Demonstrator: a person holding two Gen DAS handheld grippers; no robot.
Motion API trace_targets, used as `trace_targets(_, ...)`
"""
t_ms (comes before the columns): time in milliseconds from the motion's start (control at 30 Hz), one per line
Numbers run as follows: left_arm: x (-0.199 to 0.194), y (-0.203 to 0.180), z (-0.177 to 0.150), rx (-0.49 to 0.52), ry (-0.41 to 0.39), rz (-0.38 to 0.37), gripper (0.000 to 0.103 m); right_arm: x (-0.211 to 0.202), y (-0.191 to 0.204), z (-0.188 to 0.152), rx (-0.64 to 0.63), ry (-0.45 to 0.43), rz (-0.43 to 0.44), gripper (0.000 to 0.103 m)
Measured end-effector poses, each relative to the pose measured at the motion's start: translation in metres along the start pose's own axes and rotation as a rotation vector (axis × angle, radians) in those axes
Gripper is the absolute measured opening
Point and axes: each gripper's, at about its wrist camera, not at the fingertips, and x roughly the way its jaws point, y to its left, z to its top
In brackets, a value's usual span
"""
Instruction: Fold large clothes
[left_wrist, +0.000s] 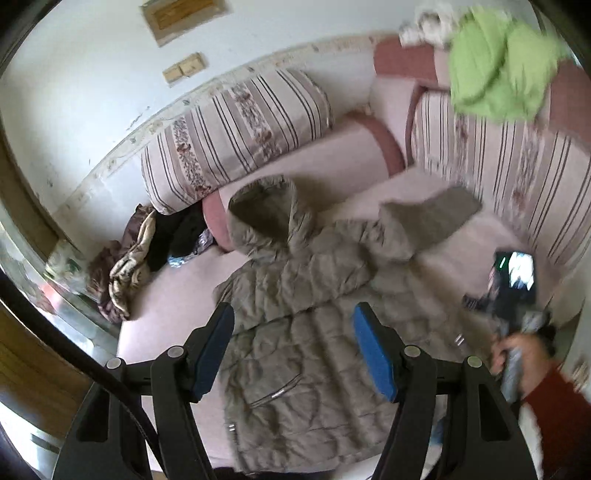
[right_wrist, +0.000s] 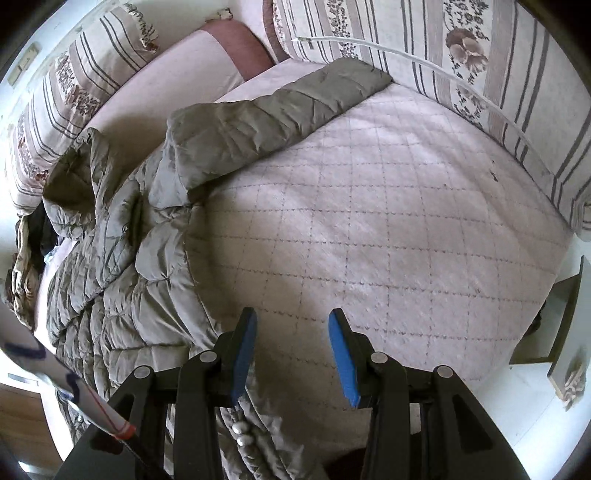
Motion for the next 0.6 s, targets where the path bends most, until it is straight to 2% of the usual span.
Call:
trace_targets(200, 0.052, 0.0, -0.042, 0.008, 0.146, -0.056, 0.066, 0.008, -0.001, 0.006, 0.002, -0.009, -0.005, 0.044)
trace_targets(300, 0.081, 0.004, -0.064, 0.004, 0.17, -0.068, 0.066, 0.012, -0.005, 0.018, 0.021, -0.033, -0.007, 0.044)
trace_targets(400, 0.114, 0.02, -0.079, -0.084, 0.19, -0.135, 0.066, 0.017, -0.009, 0.036, 0.047, -0.066, -0.005, 0.044)
trace_targets(467, 0.126, 0.034, -0.083, -0.156, 0.152, -0.133, 0.066, 0.023, -0.015, 0.05, 0.071, -0.083, 0.002, 0.046)
trace_targets(500, 0.13, 0.044, -0.085, -0.203, 0.105, -0.122, 0.066, 0.027, -0.018, 0.057, 0.085, -0.081, 0.011, 0.049)
trace_targets(600, 0.132, 0.069, -0.097, -0.321, -0.067, -0.023, 0.067, 0.04, -0.028, 0.075, 0.121, -0.08, 0.024, 0.051)
